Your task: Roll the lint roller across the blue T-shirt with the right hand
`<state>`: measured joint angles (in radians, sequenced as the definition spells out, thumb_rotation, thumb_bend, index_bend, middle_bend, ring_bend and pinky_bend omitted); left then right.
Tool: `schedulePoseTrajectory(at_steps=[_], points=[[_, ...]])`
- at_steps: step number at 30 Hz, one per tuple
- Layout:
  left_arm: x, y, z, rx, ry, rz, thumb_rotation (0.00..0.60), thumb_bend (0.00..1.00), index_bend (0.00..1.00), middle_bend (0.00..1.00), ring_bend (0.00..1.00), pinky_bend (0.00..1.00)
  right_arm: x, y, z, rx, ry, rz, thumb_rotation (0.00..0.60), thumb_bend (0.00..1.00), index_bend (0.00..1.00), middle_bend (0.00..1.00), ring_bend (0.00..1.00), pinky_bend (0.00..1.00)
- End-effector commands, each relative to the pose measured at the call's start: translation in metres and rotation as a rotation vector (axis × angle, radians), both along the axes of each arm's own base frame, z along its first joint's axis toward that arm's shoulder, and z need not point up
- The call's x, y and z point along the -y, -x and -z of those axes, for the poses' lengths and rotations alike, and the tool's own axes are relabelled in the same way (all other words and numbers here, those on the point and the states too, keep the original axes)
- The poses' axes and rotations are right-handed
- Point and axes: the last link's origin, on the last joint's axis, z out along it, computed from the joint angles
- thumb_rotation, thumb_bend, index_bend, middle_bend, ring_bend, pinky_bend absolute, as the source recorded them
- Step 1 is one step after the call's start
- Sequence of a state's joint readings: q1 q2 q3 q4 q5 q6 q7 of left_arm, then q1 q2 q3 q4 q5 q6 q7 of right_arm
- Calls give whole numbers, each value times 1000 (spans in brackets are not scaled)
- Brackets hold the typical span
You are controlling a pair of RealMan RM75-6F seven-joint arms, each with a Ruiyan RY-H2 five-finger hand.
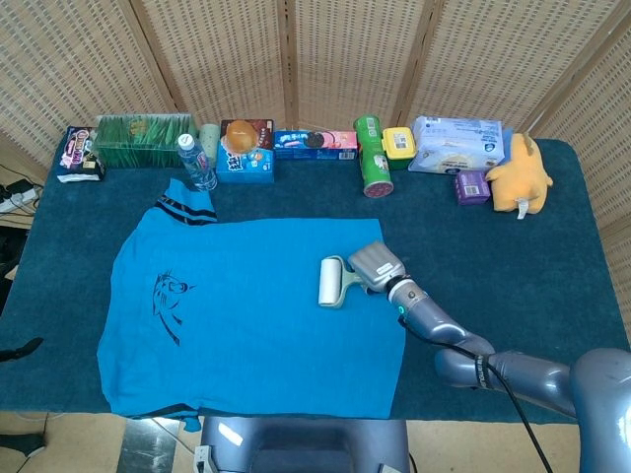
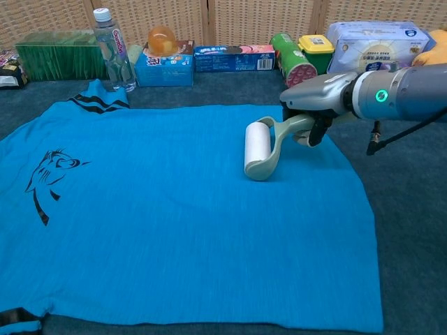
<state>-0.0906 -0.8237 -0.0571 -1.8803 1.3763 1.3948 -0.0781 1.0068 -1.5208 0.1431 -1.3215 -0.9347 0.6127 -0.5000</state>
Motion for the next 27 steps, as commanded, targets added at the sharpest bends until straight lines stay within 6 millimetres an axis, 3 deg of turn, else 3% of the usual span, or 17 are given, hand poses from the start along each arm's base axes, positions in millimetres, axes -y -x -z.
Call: schedulePoseTrajectory(at_steps=[1, 19, 27], points=[[0, 0, 1, -2, 7, 1, 600, 114, 0, 0, 0, 80, -7, -13, 14, -29, 1, -30, 600, 1000, 576, 756, 859, 1000], [1, 1, -2, 8, 14, 13, 600, 114, 0, 0, 0, 80, -25, -79, 65, -134, 47, -64, 600, 1000, 576, 757, 864, 1000], [2, 2, -4, 16, 11, 14, 600, 114, 0, 0, 0, 79, -27, -91, 65, -196, 72, -99, 600, 1000, 576, 758, 864, 1000]])
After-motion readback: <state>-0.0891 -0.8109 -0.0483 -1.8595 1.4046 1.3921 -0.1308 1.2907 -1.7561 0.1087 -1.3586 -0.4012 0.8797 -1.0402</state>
